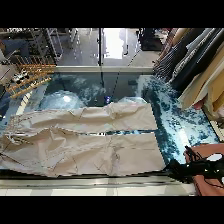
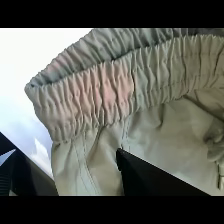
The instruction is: Fold the clothes and pants, and hang the long-sleeved shirts on hangers.
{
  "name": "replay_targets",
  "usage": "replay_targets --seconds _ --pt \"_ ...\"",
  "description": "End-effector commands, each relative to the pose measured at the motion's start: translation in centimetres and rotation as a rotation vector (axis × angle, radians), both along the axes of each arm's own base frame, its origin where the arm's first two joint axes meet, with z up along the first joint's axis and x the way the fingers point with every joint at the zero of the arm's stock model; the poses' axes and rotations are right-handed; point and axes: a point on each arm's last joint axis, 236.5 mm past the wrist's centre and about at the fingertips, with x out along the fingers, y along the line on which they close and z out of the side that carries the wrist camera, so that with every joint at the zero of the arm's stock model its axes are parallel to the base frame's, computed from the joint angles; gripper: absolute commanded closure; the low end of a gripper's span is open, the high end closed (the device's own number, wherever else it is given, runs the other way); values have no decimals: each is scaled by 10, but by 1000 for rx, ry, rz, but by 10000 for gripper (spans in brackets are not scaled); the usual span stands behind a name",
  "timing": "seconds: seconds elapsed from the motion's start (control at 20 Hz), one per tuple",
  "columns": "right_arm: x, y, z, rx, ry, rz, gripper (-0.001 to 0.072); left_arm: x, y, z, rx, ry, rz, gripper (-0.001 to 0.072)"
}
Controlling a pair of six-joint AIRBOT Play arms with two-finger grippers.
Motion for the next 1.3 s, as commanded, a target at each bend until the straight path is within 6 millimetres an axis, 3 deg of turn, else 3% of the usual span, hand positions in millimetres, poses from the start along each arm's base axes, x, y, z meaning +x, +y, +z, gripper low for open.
replay_targets --seconds 0.0,0.15,0.3,0.4,0.5,0.55,0.6,0.7,0.85,1.0,1.15,1.25 --pt "2 8 -12 12 42 27 288 5 4 -8 4 -16 14 152" --pt "17 11 -20 14 24 -7 288 11 4 -14 -13 -33 30 155" --pt "35 4 -24 -22 -27 -70 299 15 4 -15 -14 -50 41 346" --pt "37 -1 -27 -45 -29 -79 397 15 4 -15 -15 -50 41 513" --pt "34 -4 -30 -65 -23 -65 478 15 4 -15 -16 -50 41 620" --pt "34 -5 -30 -68 -25 -62 590 15 4 -15 -18 -49 40 691" --pt "35 -5 -30 -69 -30 -63 662 14 3 -14 -20 -48 39 693" --pt "39 -1 -22 -55 -69 -51 694 14 2 -10 -18 -50 35 693" --pt "50 -2 7 -65 -161 -8 696 19 8 12 29 -83 3 694" --pt "74 -14 62 -142 -314 17 698 31 17 58 91 -143 -36 695" --pt "112 -18 137 -199 -536 -11 699 71 5 120 56 -332 -85 698" --pt "144 -15 171 -250 -656 -11 699 110 -4 167 14 -538 -75 699"
